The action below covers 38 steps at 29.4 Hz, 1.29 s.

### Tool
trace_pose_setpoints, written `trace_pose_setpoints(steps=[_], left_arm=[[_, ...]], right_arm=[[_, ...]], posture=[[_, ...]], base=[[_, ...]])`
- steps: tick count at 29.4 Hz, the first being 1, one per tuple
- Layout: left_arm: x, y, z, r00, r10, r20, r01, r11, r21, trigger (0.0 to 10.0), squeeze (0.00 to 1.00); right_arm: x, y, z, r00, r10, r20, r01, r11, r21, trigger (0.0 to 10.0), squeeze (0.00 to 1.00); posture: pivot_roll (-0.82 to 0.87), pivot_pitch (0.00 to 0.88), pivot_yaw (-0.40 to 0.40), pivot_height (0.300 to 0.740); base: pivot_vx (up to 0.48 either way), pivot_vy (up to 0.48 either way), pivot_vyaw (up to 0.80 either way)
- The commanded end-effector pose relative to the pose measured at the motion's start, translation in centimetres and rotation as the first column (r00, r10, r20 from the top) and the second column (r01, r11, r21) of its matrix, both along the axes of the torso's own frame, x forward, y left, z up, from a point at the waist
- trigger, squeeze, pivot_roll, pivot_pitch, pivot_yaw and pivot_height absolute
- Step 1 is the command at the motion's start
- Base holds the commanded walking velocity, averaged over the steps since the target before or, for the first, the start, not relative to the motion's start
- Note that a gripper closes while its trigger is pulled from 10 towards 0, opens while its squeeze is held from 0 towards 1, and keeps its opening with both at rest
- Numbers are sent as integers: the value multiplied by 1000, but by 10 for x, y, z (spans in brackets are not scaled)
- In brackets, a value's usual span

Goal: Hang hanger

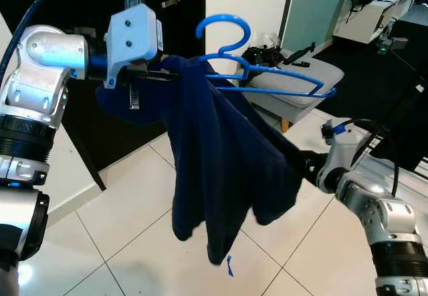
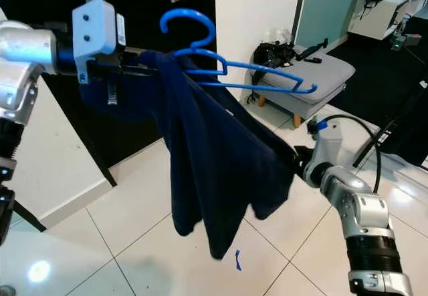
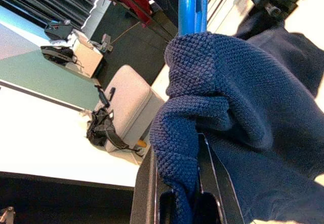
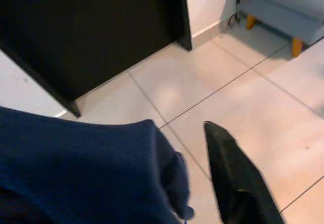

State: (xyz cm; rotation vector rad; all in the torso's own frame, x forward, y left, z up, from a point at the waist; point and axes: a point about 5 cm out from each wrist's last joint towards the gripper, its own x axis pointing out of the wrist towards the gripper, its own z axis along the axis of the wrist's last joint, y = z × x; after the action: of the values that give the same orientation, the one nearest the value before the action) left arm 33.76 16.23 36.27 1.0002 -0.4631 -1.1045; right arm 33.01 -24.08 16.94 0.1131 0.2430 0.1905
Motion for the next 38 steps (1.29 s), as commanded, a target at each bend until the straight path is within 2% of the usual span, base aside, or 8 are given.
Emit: trace_pose_setpoints(steps=[1,5,8,13,20,22,29,38], left_arm=[[-2,8,0,1000,25,16,-25,1000,2,10000,0],[-2,7,-7,1000,-16,-18,16,1000,-12,10000,0],[-11,11,-10,986,-101,-132,94,994,-59,10000,0],[-14,18,-11,978,-120,-171,112,992,-60,10000,0],[-9,26,-13,988,-54,-146,49,998,-35,10000,0],[-2,24,-14,997,15,-71,-17,1000,-25,10000,0],[8,19,-15,992,120,27,-120,993,-10,10000,0],[10,20,-17,989,141,31,-141,990,-6,10000,0]], right_arm=[[0,-16,2,997,-79,7,79,997,10,0,0],[3,-32,19,982,-169,86,160,982,102,0,0],[4,-46,31,959,-247,137,217,955,201,0,0],[3,-52,34,948,-280,151,237,938,252,0,0],[3,-57,34,939,-311,146,253,914,318,0,0],[5,-51,41,948,-273,162,195,904,381,0,0],[8,-37,63,951,-194,239,54,870,490,0,0],[9,-36,67,948,-193,252,44,867,497,0,0]], posture=[[61,69,8,740],[58,72,7,740],[51,76,5,740],[53,79,3,740],[53,82,4,740],[55,81,2,740],[54,79,6,740],[55,78,8,740]], base=[[0,0,0],[0,0,0],[0,0,0],[0,0,0],[0,0,0],[0,0,0],[0,0,0],[0,0,0]])
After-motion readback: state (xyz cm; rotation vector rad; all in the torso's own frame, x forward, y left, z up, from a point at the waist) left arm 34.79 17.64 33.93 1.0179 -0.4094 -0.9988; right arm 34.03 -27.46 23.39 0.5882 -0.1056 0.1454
